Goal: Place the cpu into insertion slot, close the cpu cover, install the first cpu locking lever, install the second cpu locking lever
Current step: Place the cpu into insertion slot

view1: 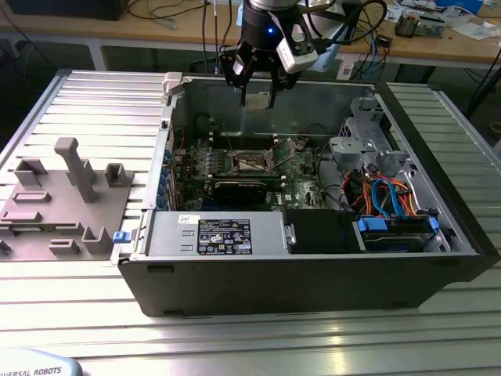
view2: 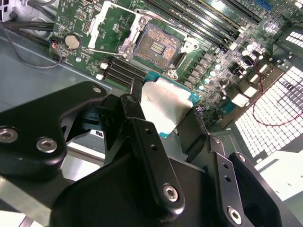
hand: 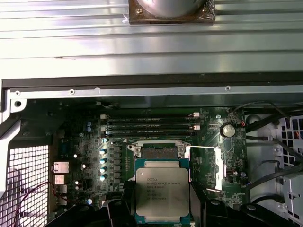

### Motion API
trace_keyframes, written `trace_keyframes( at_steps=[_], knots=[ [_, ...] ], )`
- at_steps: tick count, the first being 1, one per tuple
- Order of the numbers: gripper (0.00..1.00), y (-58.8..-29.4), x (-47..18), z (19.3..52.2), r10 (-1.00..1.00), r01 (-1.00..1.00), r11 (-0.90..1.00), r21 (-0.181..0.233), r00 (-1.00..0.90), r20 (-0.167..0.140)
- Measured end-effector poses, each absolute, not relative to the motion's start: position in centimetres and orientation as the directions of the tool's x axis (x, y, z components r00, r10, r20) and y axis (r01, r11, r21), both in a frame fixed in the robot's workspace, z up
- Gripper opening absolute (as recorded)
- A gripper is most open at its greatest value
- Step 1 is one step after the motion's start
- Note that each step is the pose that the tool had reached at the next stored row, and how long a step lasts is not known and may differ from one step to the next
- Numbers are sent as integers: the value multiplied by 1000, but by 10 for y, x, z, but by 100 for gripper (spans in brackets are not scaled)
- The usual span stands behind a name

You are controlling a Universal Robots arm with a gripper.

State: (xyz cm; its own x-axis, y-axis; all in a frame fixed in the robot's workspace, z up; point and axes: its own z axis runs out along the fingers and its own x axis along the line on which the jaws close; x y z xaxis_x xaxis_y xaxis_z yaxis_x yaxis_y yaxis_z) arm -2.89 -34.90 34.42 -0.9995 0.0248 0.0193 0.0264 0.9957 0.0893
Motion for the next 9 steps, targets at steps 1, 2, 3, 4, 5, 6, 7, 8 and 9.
trace_keyframes(
  at_steps=[1, 2, 3, 4, 5, 6, 7, 8, 9],
  knots=[
    [54, -349, -29, 344, 25, 26, 996, 89, -1000, 19],
    [54, -349, -29, 344, 25, 26, 996, 89, -1000, 19],
    [54, -349, -29, 344, 25, 26, 996, 89, -1000, 19],
    [54, -349, -29, 343, 25, 26, 996, 89, -1000, 19],
    [54, -349, -29, 343, 25, 26, 996, 89, -1000, 19],
    [54, -349, -29, 342, 25, 26, 996, 89, -1000, 19],
    [54, -349, -29, 342, 25, 26, 996, 89, -1000, 19],
    [54, -349, -29, 342, 25, 26, 996, 89, -1000, 19],
    [54, -349, -29, 342, 25, 26, 996, 89, -1000, 19]
  ],
)
